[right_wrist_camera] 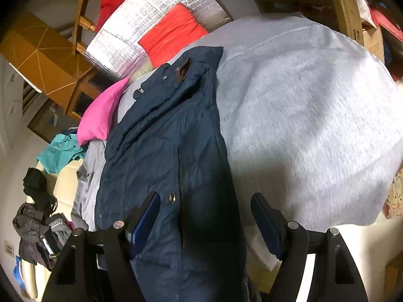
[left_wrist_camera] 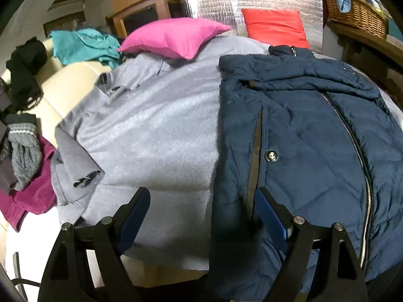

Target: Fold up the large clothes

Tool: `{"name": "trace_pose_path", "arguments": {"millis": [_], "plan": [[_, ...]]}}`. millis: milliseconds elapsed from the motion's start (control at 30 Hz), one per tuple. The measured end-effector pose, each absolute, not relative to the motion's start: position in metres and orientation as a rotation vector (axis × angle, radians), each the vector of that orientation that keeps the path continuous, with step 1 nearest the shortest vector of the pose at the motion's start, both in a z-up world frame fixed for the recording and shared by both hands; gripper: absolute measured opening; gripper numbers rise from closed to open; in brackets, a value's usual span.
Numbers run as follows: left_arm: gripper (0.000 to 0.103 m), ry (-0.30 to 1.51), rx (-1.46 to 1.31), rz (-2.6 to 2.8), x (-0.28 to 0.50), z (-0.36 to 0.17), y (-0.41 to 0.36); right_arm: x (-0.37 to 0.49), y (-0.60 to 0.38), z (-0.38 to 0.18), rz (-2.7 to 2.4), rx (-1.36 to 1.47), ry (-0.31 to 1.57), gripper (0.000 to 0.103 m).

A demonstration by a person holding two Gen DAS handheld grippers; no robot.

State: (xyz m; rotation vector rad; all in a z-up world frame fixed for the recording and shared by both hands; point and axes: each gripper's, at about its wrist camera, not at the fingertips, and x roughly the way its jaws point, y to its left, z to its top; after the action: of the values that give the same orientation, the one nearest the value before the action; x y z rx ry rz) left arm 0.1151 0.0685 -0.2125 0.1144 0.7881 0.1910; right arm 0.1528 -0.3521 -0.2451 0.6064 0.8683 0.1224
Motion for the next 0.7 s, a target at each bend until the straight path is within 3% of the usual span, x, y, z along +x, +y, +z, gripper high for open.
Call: {"name": "trace_pose_path", "arguments": {"millis": [700], "plan": [[0.085, 0.773, 0.147, 0.192, 0.1, -0.211, 0.074, 0.15, -0.348, -0.237, 0.122, 0.605, 0.864, 0.078]]}}
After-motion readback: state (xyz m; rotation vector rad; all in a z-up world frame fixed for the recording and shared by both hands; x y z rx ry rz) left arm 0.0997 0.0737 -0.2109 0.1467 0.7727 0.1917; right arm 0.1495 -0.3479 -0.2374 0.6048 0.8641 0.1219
